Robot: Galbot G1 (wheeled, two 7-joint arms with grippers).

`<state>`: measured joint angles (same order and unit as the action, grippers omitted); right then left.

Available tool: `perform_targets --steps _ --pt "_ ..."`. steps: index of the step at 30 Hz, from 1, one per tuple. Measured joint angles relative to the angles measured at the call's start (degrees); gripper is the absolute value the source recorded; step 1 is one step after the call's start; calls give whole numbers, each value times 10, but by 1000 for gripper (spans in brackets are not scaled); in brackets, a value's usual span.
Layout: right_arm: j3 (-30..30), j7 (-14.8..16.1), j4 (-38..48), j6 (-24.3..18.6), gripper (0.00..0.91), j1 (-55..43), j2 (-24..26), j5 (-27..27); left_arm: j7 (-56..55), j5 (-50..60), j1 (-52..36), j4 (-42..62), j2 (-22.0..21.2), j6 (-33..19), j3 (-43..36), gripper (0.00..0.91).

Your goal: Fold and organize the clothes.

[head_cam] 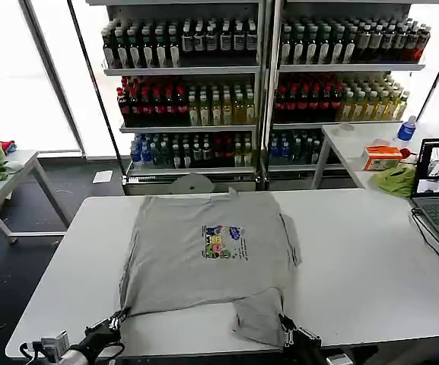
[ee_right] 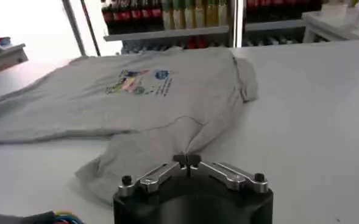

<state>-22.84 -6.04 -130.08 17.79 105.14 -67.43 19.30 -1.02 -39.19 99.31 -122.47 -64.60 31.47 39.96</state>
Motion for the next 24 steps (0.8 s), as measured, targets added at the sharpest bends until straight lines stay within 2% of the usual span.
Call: perform_targets --steps 13,24 --pt "-17 10 -28 -44 0 64 16 11 1 29 75 -75 -11 12 39 10" --pt "-19 19 -23 -53 0 14 5 47 10 40 72 -97 4 16 62 10"
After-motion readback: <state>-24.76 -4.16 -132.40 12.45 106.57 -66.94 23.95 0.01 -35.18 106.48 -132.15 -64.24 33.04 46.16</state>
